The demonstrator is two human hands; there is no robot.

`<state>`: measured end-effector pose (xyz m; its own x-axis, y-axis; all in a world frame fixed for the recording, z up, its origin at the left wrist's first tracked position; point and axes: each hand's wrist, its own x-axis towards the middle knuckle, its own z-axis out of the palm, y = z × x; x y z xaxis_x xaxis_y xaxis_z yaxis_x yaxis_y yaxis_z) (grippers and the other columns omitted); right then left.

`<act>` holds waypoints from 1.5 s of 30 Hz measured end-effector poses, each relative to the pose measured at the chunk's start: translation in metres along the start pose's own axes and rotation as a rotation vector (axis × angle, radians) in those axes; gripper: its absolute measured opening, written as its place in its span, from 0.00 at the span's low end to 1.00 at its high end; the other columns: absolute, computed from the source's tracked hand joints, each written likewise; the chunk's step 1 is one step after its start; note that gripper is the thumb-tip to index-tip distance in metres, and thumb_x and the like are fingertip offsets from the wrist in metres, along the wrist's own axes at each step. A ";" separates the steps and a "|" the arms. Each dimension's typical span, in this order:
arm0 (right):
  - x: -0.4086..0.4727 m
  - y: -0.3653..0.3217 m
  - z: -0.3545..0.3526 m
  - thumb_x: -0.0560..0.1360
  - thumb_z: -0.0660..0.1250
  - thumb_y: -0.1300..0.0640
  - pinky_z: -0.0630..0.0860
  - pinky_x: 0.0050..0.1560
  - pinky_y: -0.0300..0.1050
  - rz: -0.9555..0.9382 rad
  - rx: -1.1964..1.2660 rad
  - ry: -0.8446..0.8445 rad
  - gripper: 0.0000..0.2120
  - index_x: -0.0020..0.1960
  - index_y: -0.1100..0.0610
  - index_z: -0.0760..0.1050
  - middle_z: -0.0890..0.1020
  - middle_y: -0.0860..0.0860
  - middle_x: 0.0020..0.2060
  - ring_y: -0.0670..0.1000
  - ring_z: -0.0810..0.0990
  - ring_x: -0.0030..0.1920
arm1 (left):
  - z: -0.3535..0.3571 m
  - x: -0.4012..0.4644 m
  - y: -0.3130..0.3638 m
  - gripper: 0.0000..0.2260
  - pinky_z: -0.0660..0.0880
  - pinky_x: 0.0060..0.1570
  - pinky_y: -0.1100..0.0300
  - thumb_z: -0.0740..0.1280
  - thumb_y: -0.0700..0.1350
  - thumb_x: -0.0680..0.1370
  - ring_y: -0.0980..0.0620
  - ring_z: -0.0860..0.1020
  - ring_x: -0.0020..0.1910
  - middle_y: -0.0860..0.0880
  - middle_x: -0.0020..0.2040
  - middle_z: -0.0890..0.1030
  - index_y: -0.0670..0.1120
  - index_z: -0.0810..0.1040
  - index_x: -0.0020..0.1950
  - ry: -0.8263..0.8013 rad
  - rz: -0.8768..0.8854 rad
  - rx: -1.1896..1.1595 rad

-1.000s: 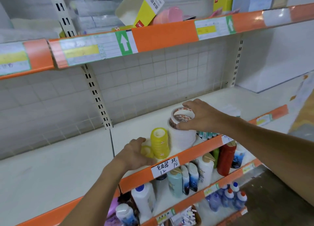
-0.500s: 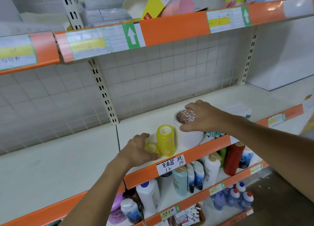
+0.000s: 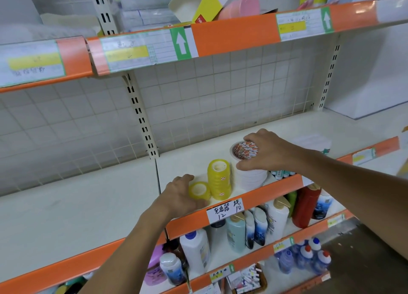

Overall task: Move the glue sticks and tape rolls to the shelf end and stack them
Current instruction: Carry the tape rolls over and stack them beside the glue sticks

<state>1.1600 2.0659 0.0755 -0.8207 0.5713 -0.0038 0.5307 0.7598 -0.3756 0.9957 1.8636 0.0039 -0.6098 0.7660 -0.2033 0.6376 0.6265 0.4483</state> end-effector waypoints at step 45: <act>-0.019 -0.316 0.152 0.79 0.53 0.33 0.65 0.70 0.56 -0.800 -0.326 -0.309 0.34 0.74 0.55 0.66 0.69 0.56 0.71 0.59 0.67 0.70 | -0.087 -0.200 -0.199 0.29 0.67 0.65 0.52 0.59 0.63 0.80 0.44 0.67 0.69 0.44 0.71 0.70 0.46 0.65 0.74 0.371 -0.495 0.231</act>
<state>0.9760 1.7675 0.0537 -0.9643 -0.2355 -0.1210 -0.2252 0.9699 -0.0928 0.9500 1.5738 0.0309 -0.9524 0.3048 -0.0058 0.2993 0.9385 0.1723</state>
